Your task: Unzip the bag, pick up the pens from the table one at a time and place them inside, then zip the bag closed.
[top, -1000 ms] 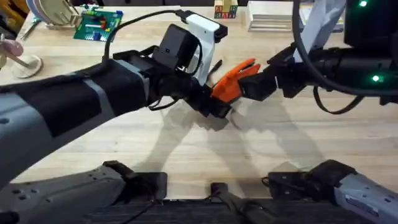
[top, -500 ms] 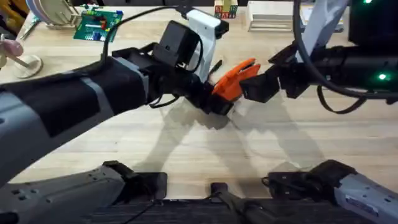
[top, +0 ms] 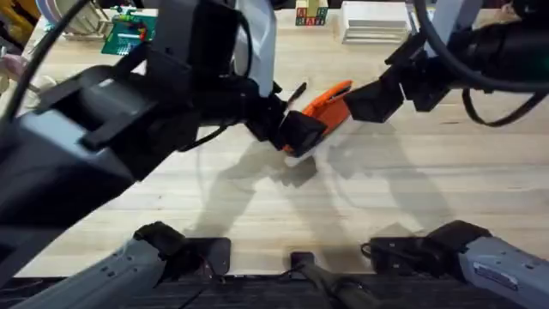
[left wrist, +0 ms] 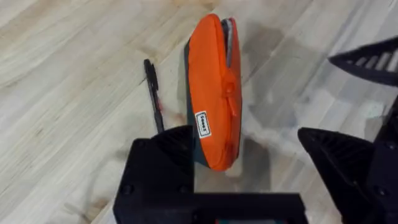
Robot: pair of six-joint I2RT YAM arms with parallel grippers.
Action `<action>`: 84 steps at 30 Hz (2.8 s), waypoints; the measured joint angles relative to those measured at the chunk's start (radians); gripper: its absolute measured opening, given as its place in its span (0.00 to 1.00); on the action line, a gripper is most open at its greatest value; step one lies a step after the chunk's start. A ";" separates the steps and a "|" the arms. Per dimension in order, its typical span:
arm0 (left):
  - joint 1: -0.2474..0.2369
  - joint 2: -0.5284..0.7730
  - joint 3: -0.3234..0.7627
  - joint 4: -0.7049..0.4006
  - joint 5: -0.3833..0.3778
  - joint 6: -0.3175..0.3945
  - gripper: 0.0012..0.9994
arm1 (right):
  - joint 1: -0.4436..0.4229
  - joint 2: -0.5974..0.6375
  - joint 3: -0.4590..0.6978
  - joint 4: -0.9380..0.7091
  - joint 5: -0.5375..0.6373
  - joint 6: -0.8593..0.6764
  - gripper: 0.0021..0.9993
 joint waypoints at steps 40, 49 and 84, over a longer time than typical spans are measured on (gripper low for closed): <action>0.000 -0.203 0.000 -0.177 -0.127 0.000 0.99 | -0.002 0.042 0.046 -0.028 -0.011 -1.056 1.00; 0.000 -0.203 0.000 -0.183 -0.127 0.000 0.99 | -0.002 0.042 0.046 -0.037 -0.050 -1.065 0.08; 0.000 -0.203 0.000 -0.202 -0.128 0.000 0.99 | -0.021 0.428 0.049 0.072 -0.053 -1.078 0.03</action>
